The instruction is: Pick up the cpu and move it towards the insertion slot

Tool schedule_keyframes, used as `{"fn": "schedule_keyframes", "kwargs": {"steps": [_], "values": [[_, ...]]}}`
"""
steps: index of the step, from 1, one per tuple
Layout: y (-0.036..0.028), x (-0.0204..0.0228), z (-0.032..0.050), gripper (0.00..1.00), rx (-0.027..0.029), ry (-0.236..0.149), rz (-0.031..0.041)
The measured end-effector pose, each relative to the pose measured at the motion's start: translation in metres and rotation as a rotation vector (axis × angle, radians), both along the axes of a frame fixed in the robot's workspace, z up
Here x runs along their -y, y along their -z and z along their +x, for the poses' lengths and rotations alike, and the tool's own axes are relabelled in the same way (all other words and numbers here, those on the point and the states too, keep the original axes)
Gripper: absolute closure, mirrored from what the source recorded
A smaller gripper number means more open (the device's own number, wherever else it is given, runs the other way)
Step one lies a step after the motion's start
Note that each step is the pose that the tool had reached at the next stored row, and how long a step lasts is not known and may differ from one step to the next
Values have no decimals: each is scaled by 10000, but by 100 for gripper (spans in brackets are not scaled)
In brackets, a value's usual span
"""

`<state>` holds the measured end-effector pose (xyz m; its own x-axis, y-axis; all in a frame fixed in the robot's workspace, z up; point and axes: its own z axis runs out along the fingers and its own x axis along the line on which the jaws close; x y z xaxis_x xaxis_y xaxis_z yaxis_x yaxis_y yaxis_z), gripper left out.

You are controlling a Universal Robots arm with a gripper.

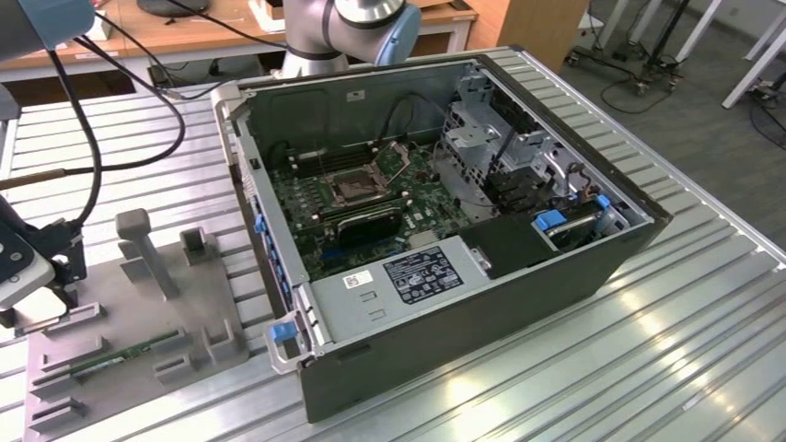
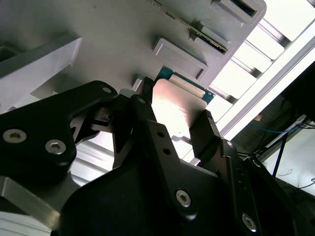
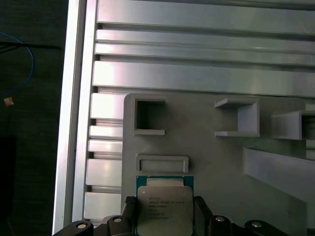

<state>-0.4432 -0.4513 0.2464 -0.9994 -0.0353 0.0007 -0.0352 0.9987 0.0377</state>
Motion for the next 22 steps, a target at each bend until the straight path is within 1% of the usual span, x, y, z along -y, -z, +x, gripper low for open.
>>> {"fn": "schedule_keyframes", "kwargs": {"steps": [4, 7, 22], "values": [[-42, 0, 0, 45, 1, 0, 1], [-86, 0, 0, 45, 3, 0, 2], [-376, 0, 1, 45, 3, 0, 2]]}}
